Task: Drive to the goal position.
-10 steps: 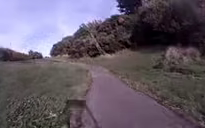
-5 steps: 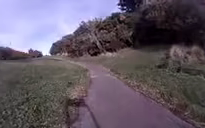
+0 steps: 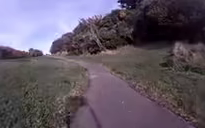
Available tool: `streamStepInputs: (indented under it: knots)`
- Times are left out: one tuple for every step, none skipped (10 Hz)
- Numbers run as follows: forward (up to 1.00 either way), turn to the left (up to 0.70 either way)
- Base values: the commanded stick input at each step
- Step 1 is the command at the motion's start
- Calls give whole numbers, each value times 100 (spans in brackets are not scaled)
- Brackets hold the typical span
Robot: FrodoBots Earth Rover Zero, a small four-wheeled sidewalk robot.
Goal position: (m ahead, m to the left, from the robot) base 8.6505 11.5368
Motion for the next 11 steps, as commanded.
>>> streamStepInputs:
  knots:
    - [85,0]
    - [85,0]
    - [85,0]
    - [85,0]
    - [85,0]
    - [85,0]
    - [85,0]
    - [85,0]
    - [85,0]
    - [85,0]
    - [85,0]
